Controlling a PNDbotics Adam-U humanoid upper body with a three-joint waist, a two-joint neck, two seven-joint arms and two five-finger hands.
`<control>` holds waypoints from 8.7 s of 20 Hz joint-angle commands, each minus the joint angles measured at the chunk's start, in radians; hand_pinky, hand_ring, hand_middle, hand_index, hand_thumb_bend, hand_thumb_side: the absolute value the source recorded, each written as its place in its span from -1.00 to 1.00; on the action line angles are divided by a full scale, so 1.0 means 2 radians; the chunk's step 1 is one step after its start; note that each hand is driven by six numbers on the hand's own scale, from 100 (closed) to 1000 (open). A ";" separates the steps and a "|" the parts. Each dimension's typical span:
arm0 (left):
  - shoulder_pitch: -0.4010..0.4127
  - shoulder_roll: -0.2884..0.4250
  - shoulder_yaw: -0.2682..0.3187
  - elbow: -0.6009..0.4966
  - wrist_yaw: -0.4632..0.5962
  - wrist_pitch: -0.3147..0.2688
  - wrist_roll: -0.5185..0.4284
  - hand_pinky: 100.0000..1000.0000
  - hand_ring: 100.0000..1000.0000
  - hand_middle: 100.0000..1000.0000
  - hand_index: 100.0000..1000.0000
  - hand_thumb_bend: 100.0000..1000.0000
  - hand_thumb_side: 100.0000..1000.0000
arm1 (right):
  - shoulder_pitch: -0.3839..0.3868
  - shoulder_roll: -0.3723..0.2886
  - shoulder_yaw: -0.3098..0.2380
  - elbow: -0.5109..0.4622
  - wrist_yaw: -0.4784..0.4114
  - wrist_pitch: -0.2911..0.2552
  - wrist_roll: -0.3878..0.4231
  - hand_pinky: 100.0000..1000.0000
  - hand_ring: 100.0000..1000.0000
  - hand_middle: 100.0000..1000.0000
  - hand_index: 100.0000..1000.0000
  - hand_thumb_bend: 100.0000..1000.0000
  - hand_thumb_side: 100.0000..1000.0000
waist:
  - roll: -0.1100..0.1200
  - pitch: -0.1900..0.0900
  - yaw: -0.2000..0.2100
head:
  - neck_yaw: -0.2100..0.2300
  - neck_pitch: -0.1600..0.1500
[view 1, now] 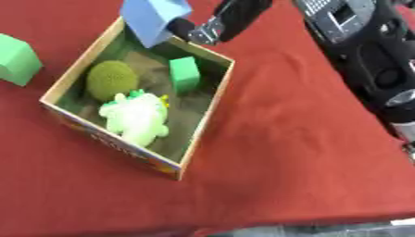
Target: Pick up objects on the table and place them in the box.
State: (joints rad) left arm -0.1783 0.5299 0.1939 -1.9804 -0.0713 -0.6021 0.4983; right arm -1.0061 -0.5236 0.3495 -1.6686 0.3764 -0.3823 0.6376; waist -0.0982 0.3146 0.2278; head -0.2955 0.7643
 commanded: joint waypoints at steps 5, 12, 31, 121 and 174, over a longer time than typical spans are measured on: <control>0.004 0.029 0.004 -0.010 -0.006 -0.016 0.011 0.70 0.79 0.53 0.74 -0.83 0.05 | -0.005 0.052 0.015 0.036 0.084 -0.019 -0.003 0.65 0.83 -0.40 0.27 -1.00 -0.66 | 0.001 -0.014 0.007 | -0.007 0.003; 0.005 0.025 -0.003 -0.010 -0.003 -0.013 0.000 0.70 0.81 0.54 0.74 -0.88 0.12 | 0.013 0.064 0.031 0.084 0.159 -0.052 -0.022 0.69 0.93 -0.19 0.38 -1.00 -0.54 | -0.001 -0.010 0.009 | 0.001 0.002; 0.010 0.015 -0.008 -0.010 0.008 -0.002 -0.019 0.71 0.83 0.55 0.74 -0.93 0.20 | 0.038 0.051 -0.001 0.064 0.063 -0.086 0.041 1.00 1.00 0.67 1.00 -1.00 -0.54 | 0.002 -0.010 -0.002 | 0.015 -0.003; -0.005 0.312 -0.052 0.187 -0.234 0.070 -0.335 0.88 1.00 0.82 0.89 -0.17 -0.23 | 0.520 -0.102 -0.317 -0.166 -0.321 -0.124 -0.316 0.90 1.00 0.14 0.59 -1.00 -0.18 | 0.027 0.018 -0.044 | 0.224 -0.046; -0.178 0.260 -0.104 0.424 -0.254 0.039 -0.520 0.84 0.96 0.43 0.81 0.01 -0.28 | 0.521 -0.072 -0.318 -0.166 -0.335 -0.093 -0.278 0.94 1.00 0.07 0.58 -1.00 -0.18 | 0.029 0.038 -0.068 | 0.233 -0.055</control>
State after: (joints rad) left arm -0.5199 1.0200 -0.0203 -1.1335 -0.5688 -0.5244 -0.5453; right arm 0.0359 -0.6532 -0.2710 -1.9847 -0.2877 -0.5672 0.0762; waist -0.0564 0.3945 0.0927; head 0.1668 0.6658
